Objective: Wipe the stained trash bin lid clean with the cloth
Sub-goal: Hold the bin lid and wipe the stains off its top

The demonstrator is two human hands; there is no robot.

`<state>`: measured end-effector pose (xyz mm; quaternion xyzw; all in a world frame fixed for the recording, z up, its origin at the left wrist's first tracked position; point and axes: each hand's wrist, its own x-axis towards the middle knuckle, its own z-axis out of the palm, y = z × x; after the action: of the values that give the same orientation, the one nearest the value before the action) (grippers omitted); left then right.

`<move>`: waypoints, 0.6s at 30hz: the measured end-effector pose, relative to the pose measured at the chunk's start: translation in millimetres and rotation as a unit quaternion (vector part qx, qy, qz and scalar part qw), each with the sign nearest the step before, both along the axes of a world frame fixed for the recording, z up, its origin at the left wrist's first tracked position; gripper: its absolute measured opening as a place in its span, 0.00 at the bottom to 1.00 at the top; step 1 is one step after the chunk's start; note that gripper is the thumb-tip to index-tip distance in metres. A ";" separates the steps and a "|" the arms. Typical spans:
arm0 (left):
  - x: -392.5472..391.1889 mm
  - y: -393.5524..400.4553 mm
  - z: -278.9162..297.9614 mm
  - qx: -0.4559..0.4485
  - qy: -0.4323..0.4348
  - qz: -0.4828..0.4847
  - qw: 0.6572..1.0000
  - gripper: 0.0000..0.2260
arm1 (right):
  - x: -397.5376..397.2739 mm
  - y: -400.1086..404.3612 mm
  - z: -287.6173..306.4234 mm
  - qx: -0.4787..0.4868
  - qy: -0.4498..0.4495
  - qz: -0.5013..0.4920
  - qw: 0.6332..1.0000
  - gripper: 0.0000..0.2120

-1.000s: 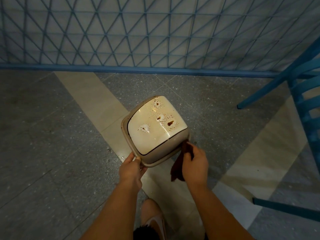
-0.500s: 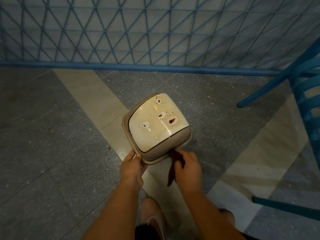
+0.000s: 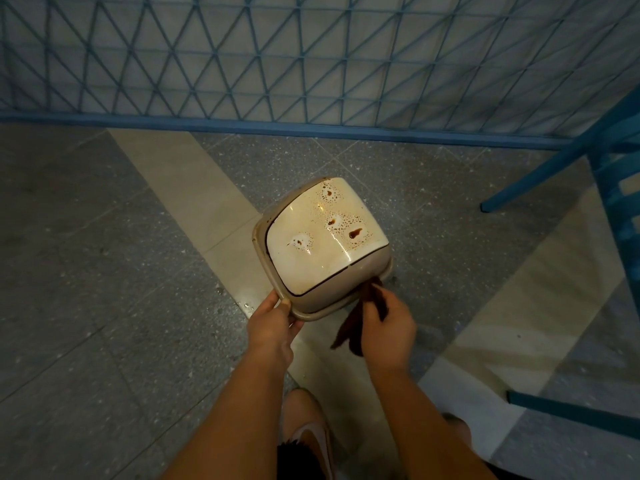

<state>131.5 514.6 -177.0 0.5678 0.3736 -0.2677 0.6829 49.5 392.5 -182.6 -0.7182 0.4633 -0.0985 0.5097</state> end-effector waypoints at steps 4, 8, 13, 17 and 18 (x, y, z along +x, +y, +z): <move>-0.8 -1.2 -1.2 0.010 -0.007 -0.001 1.000 0.16 | -11.8 24.1 -1.3 -0.023 0.000 0.081 0.996 0.15; -0.2 -1.2 -0.4 0.017 -0.008 -0.004 1.000 0.17 | -13.1 0.3 1.0 -0.062 0.052 0.173 0.982 0.14; -1.9 -2.2 1.1 0.012 -0.001 0.018 1.000 0.16 | -2.5 -44.7 11.9 0.127 0.089 -0.067 0.986 0.14; -9.4 -4.7 3.3 0.009 0.022 0.057 0.998 0.18 | -1.6 -30.6 18.7 0.350 0.024 -0.188 0.918 0.23; -12.9 -7.3 5.2 0.007 0.028 0.069 0.997 0.19 | -2.7 -24.8 17.7 0.370 0.017 -0.196 0.908 0.23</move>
<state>118.6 507.3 -171.8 0.5374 0.4328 -0.2338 0.6850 46.7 367.7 -164.9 -0.3740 0.6070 -0.0056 0.7011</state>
